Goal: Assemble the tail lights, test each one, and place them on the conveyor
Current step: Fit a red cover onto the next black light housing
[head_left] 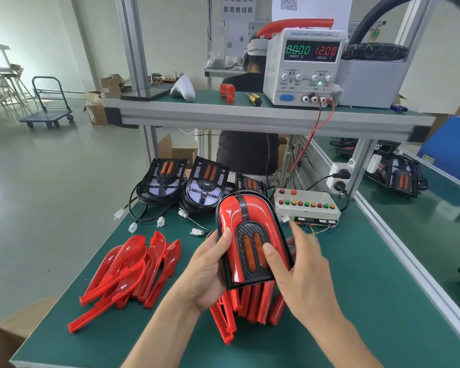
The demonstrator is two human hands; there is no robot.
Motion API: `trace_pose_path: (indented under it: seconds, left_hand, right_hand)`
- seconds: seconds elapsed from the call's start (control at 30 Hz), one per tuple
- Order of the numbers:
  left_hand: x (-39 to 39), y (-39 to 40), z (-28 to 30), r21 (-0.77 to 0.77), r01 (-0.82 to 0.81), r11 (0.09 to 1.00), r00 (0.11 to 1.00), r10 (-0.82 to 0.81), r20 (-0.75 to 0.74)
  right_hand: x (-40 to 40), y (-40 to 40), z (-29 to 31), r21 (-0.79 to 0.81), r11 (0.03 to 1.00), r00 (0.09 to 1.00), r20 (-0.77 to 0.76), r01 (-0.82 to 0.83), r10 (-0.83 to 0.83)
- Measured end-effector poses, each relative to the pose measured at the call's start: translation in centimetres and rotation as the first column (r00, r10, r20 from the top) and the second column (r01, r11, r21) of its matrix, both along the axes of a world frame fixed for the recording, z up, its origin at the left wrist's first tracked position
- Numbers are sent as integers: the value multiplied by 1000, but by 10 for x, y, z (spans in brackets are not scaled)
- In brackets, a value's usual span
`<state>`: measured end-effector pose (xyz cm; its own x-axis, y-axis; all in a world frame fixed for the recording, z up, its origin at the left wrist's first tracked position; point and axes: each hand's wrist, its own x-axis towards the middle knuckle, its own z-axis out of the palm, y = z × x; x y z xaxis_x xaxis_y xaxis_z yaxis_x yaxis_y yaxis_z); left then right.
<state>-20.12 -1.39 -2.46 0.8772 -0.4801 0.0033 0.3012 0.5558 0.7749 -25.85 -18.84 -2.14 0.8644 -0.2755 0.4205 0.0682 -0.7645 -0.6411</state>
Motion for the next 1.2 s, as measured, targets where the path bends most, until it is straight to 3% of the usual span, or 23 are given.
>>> trace_pose_path:
  seconds: [0.07,0.13,0.2,0.3,0.6,1.2]
  left_hand:
    - [-2,-2,0,1,-7,1000,1000,7,24]
    - [-3,-4,0,12,-22,1000,999,21,39]
    - [-5,-7,1,5,-56,998,998,56,33]
    - [-7,-11,3,-13,-108,994,993,108,51]
    - [-14,-19,1,-37,-199,979,977,201,75]
    - [-17,-24,-3,-23,-286,958,956,287,59]
  right_hand:
    - [-4,7,0,-100,992,972,232,71,-46]
    - [-8,17,-2,-206,977,927,373,54,27]
    - [-11,29,-6,-284,959,931,350,0,103]
    - [-13,42,-9,-285,959,962,259,-10,87]
    - [-14,58,-5,0,1000,990,143,19,-19]
    - [-16,62,-9,73,996,977,203,45,-59]
